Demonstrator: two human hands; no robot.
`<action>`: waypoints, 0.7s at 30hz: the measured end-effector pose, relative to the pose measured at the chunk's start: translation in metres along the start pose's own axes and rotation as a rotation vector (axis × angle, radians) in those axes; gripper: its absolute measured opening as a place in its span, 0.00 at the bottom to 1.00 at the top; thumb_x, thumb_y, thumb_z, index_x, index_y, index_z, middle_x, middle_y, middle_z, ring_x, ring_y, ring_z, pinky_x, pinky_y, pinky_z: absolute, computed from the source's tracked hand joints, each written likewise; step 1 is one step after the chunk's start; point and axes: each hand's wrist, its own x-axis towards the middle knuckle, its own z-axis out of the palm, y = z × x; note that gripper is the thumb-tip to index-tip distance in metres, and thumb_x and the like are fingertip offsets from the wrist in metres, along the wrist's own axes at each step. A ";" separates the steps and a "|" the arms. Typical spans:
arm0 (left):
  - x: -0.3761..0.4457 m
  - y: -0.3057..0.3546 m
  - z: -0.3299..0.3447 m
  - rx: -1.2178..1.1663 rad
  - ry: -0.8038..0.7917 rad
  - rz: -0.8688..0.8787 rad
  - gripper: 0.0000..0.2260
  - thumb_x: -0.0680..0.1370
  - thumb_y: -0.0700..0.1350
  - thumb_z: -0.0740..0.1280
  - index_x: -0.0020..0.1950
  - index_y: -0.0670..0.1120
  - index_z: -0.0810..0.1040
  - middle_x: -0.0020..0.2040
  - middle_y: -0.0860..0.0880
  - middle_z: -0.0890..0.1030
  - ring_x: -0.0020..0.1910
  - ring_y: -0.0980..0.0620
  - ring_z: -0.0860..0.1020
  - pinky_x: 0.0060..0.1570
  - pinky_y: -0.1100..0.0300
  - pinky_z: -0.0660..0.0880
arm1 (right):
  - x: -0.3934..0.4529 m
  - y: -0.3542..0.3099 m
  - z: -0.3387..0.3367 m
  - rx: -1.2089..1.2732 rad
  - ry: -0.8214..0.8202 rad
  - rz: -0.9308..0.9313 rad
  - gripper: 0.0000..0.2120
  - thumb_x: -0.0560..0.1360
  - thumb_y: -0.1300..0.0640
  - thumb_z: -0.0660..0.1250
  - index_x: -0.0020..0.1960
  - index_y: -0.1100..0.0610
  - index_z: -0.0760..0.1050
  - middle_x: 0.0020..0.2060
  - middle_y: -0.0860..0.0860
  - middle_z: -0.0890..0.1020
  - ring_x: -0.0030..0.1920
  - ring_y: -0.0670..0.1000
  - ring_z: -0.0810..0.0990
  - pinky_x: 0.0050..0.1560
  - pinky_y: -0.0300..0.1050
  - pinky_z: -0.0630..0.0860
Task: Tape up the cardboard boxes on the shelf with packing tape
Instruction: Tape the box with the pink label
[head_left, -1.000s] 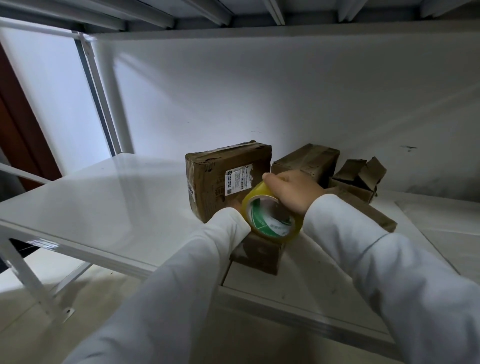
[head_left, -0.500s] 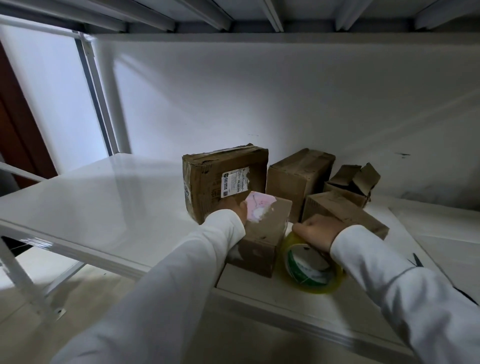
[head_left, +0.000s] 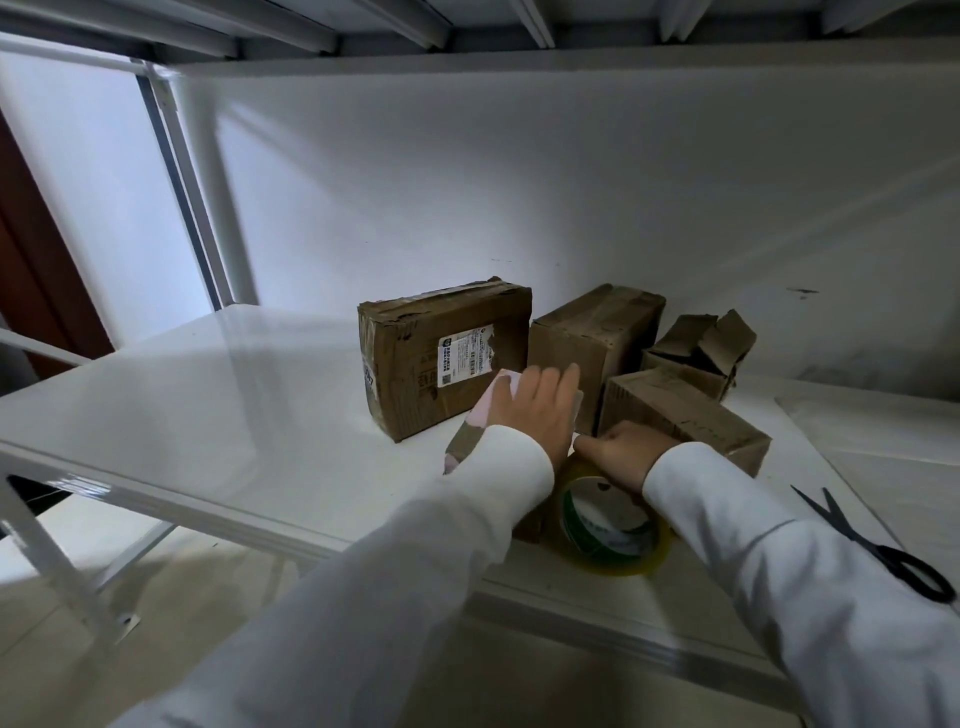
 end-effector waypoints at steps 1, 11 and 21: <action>-0.001 -0.005 0.000 0.059 0.001 -0.015 0.36 0.78 0.54 0.62 0.78 0.44 0.45 0.74 0.42 0.58 0.74 0.42 0.56 0.71 0.42 0.55 | -0.001 0.000 0.000 -0.003 -0.006 0.004 0.23 0.78 0.38 0.54 0.53 0.56 0.75 0.47 0.53 0.79 0.42 0.51 0.75 0.51 0.45 0.71; -0.004 -0.028 -0.001 0.221 -0.033 -0.102 0.38 0.80 0.53 0.60 0.77 0.45 0.37 0.77 0.42 0.49 0.76 0.40 0.47 0.71 0.36 0.47 | -0.004 -0.001 0.000 -0.033 -0.028 -0.009 0.23 0.78 0.38 0.54 0.51 0.56 0.76 0.38 0.51 0.78 0.37 0.50 0.75 0.47 0.44 0.71; -0.007 -0.036 0.000 0.179 -0.025 -0.245 0.39 0.79 0.52 0.62 0.77 0.46 0.36 0.77 0.41 0.50 0.76 0.39 0.47 0.71 0.37 0.44 | 0.000 0.002 0.002 -0.046 -0.005 0.001 0.24 0.78 0.37 0.53 0.47 0.56 0.75 0.41 0.53 0.78 0.36 0.51 0.74 0.48 0.44 0.71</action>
